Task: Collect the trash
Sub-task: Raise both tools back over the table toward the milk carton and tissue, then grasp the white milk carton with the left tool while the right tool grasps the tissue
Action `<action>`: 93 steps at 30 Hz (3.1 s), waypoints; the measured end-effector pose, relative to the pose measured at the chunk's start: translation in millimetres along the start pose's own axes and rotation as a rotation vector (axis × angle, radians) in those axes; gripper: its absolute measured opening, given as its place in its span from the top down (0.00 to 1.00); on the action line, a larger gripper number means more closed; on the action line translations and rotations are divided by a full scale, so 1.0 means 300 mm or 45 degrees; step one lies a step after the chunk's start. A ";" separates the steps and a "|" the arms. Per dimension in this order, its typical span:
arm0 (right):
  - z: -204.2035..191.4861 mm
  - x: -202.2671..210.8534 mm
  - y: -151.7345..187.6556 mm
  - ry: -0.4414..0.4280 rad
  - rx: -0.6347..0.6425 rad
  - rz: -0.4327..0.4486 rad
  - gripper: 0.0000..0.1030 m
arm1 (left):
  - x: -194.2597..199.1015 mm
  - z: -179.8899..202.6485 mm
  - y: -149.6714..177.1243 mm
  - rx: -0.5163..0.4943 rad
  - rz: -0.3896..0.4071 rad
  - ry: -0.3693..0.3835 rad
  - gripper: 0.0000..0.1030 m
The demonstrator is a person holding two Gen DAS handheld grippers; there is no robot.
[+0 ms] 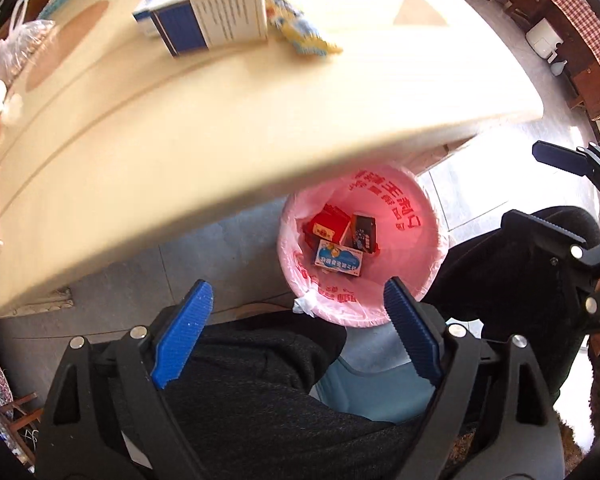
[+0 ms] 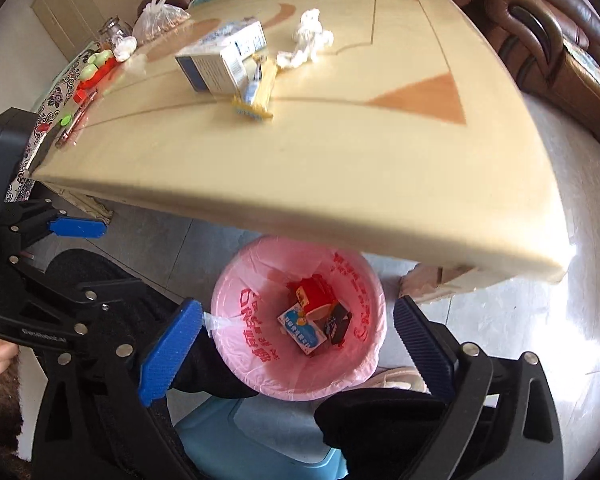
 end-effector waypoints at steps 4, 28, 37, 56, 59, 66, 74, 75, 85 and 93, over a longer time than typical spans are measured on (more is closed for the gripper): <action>-0.032 0.112 -0.148 -0.010 0.072 0.048 0.08 | 0.128 -0.111 -0.110 0.025 0.027 -0.028 0.17; -0.024 0.318 -0.763 -0.148 0.092 0.160 0.08 | 0.298 -0.296 -0.631 -0.031 0.007 -0.086 0.16; 0.024 0.221 -0.850 -0.133 0.089 0.120 0.08 | 0.198 -0.293 -0.739 -0.054 -0.039 -0.046 0.16; 0.136 -0.203 -0.870 -0.113 0.057 -0.128 0.08 | -0.126 -0.309 -0.820 -0.036 -0.201 0.004 0.16; 0.141 -0.270 -0.863 -0.111 0.060 -0.160 0.08 | -0.171 -0.300 -0.826 -0.038 -0.222 0.024 0.16; 0.149 -0.405 -0.856 -0.047 0.108 -0.210 0.08 | -0.267 -0.311 -0.844 -0.023 -0.264 0.037 0.16; 0.176 -0.509 -0.848 0.031 0.149 -0.261 0.19 | -0.357 -0.344 -0.847 -0.020 -0.290 0.035 0.16; 0.176 -0.516 -0.849 0.047 0.163 -0.255 0.19 | -0.364 -0.346 -0.848 -0.024 -0.287 0.031 0.16; 0.130 -0.528 -0.875 0.089 0.248 -0.208 0.65 | -0.374 -0.332 -0.881 -0.090 -0.213 -0.023 0.33; 0.142 -0.507 -0.880 0.102 0.227 -0.194 0.90 | -0.370 -0.387 -0.880 -0.015 -0.221 -0.048 0.36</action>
Point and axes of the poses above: each gripper's, at about its wrist camera, not at the fingertips, and x roughly against the way its jaws point, z to its right, y to its underside, the point moved 6 cm from there along -x, roughly the way its jaws point, and after that the axes turned 14 degrees about -y, right-handed, at the moved point
